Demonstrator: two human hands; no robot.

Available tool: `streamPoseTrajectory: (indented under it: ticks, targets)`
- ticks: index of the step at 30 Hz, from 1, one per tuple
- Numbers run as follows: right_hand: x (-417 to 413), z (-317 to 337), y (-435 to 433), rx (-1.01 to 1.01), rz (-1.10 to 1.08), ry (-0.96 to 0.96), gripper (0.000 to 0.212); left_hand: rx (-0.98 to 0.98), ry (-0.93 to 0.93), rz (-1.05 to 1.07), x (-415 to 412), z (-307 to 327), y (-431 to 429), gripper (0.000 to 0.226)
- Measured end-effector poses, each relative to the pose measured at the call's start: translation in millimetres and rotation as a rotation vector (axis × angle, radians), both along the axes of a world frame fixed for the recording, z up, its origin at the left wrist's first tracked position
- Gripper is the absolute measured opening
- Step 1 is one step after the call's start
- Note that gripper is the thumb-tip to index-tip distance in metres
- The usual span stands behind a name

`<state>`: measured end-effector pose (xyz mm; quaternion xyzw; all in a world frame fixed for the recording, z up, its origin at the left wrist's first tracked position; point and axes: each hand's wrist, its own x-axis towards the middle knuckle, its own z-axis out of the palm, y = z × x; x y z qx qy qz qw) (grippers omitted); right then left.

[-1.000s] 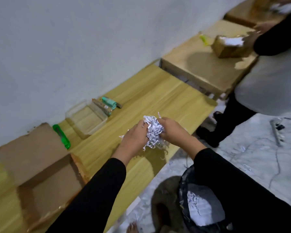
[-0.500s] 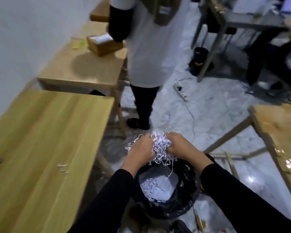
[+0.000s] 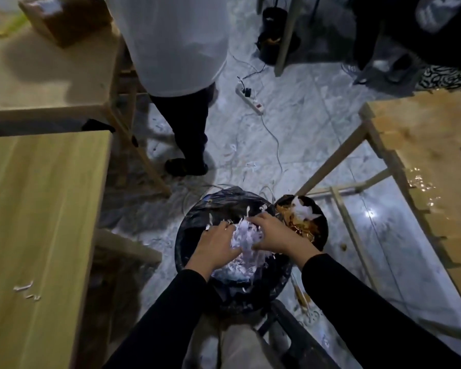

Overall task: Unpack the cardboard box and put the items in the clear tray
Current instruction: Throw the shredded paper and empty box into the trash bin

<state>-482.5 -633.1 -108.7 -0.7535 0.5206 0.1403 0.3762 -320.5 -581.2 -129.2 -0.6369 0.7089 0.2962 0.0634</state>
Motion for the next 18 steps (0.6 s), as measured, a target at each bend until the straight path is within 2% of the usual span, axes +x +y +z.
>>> streamPoseTrajectory:
  ticks: [4, 8, 12, 18]
  targets:
    - [3.2, 6.2, -2.2, 0.013, 0.015, -0.008, 0.064, -0.015, 0.006, -0.031, -0.5, 6.4, -2.2, 0.043]
    - [10.2, 21.3, -6.6, -0.014, 0.003, -0.009, 0.059, -0.058, 0.105, 0.006, 3.0, 21.8, -3.0, 0.029]
    - [24.4, 43.7, -11.4, -0.086, 0.013, -0.028, 0.053, -0.096, 0.174, 0.045, 15.7, 40.1, 0.2, 0.030]
    - [88.1, 76.2, -13.1, -0.165, 0.113, -0.132, 0.046, -0.243, 0.192, 0.231, 69.8, 82.3, 23.2, 0.027]
